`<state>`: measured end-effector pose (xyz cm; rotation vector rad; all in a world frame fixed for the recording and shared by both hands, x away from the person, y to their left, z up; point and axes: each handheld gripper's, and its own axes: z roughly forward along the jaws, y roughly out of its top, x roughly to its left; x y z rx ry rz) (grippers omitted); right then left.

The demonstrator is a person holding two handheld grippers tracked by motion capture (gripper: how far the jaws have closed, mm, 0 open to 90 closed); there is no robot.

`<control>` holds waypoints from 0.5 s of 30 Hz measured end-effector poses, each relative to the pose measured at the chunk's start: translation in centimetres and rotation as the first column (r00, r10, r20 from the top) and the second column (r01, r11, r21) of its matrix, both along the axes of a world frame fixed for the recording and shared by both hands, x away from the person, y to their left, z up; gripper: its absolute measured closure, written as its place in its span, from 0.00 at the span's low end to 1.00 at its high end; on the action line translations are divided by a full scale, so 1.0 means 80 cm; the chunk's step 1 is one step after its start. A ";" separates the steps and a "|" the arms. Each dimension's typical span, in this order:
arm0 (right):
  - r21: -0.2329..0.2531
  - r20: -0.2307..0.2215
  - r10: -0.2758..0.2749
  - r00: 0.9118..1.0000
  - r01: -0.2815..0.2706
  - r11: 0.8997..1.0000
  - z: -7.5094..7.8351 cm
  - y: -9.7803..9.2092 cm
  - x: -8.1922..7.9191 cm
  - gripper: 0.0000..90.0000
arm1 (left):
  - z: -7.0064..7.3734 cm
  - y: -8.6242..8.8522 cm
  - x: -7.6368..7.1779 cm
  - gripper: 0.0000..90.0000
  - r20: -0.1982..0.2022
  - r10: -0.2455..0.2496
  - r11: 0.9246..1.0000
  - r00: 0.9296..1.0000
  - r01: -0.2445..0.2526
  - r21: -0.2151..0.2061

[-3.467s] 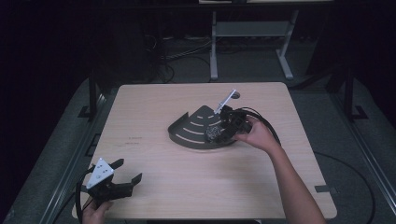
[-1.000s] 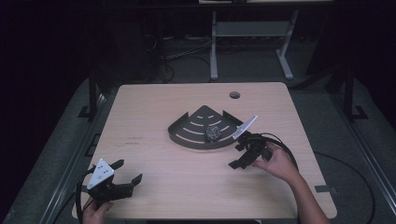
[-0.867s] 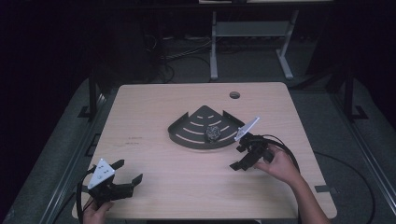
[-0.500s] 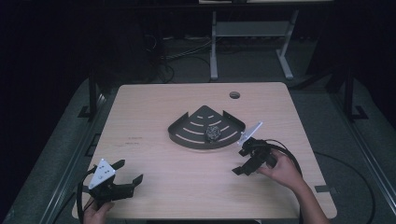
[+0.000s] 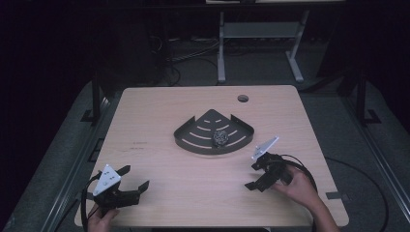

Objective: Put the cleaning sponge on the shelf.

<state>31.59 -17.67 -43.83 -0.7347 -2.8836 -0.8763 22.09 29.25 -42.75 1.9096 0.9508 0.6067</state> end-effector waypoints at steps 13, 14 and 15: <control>0.030 0.007 -0.010 1.000 0.009 0.999 -0.007 -0.011 -0.023 0.19 | 0.000 -0.002 0.000 0.15 -0.001 -0.003 1.000 1.000 0.003 0.005; 0.028 0.004 -0.012 1.000 0.012 1.000 -0.008 -0.013 -0.026 0.19 | 0.000 -0.002 0.000 0.15 -0.001 -0.003 1.000 1.000 0.003 0.007; 0.028 0.008 -0.012 1.000 0.012 1.000 -0.009 -0.014 -0.028 0.19 | 0.000 -0.002 0.000 0.15 0.001 -0.002 1.000 1.000 0.002 0.007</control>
